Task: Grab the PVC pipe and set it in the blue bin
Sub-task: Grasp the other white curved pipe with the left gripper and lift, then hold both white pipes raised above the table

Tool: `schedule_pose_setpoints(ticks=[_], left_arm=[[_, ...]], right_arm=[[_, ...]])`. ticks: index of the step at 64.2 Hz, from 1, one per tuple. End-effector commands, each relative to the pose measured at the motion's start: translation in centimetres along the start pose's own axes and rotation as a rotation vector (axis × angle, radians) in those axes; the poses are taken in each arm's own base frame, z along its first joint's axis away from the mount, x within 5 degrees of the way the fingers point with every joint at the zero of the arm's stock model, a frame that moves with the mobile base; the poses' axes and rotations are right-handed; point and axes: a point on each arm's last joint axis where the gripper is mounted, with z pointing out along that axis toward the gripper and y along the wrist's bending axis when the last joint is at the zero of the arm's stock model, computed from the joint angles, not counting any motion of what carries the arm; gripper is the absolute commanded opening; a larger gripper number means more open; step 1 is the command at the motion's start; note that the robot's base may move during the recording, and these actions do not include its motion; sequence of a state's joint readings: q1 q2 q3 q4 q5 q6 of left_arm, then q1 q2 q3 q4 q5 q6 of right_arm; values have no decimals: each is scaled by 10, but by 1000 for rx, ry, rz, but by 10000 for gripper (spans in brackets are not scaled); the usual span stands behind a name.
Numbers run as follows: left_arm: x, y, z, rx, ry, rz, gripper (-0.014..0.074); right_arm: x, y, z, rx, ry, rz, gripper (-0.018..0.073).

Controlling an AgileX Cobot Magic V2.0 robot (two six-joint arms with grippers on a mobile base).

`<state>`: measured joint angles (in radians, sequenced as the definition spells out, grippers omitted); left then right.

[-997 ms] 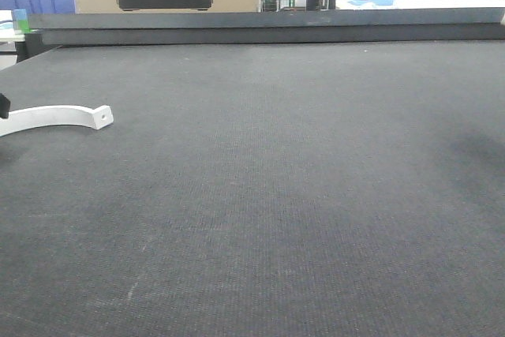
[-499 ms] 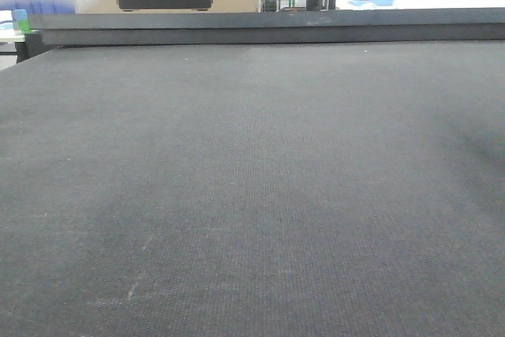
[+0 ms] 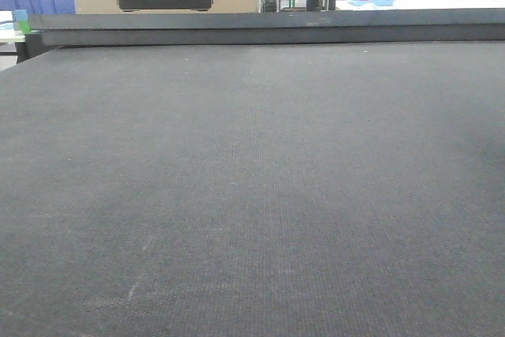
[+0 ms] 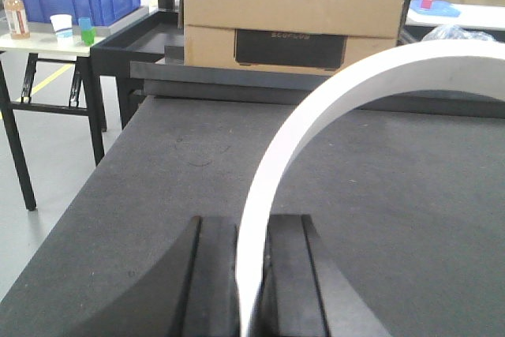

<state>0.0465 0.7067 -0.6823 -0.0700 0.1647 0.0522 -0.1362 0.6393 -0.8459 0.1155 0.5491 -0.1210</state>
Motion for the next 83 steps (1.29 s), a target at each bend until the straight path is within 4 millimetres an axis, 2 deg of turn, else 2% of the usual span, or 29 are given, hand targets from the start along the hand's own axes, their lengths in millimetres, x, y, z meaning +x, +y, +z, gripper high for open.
schedule_pose_setpoints(ticks=[1, 12, 19, 83], left_arm=[[-1, -1, -21, 5, -37, -17, -111], [-5, -1, -49, 9, -114, -15, -111], [-4, -2, -58, 12, -116, -16, -111], [0, -2, -59, 15, -73, -15, -111]], right_arm=[[-1, 0, -13, 6, -39, -17, -167], [-2, 1, -29, 8, -95, -20, -167], [-2, 1, -30, 8, -97, -21, -167], [-3, 1, -30, 9, -105, -21, -167]])
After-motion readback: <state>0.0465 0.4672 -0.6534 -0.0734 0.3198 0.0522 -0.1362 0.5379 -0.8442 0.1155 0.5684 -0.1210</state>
